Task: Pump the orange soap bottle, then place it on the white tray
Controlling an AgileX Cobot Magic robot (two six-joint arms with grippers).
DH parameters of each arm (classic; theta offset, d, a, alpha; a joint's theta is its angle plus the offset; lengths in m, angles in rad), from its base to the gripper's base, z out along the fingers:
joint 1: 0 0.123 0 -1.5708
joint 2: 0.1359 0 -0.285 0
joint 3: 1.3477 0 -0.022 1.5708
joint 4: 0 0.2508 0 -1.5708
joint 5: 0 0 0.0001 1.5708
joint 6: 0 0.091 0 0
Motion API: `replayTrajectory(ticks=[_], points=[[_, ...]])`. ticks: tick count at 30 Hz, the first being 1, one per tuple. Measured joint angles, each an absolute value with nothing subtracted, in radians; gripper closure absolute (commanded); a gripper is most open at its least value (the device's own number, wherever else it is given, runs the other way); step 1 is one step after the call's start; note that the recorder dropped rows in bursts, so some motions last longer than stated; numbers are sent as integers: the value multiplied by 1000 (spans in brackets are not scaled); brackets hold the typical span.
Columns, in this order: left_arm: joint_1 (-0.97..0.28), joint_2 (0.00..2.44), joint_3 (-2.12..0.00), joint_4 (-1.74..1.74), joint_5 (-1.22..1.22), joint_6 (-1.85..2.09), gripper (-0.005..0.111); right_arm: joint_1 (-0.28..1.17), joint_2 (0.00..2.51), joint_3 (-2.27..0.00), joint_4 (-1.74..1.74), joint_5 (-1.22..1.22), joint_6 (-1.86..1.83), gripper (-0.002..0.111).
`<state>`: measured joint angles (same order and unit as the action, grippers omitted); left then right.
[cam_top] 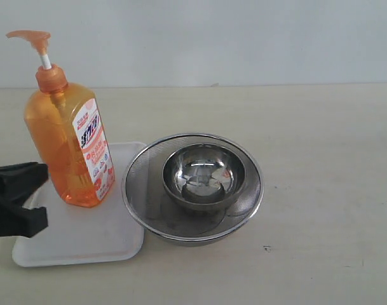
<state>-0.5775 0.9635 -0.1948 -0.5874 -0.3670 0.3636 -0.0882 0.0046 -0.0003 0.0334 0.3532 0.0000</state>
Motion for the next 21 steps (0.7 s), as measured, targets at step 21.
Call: replayTrajectory(ticks=[21], points=[[-577,1276,-152,-792,-1120,616,102,-88,5,0,33,353,0,108]])
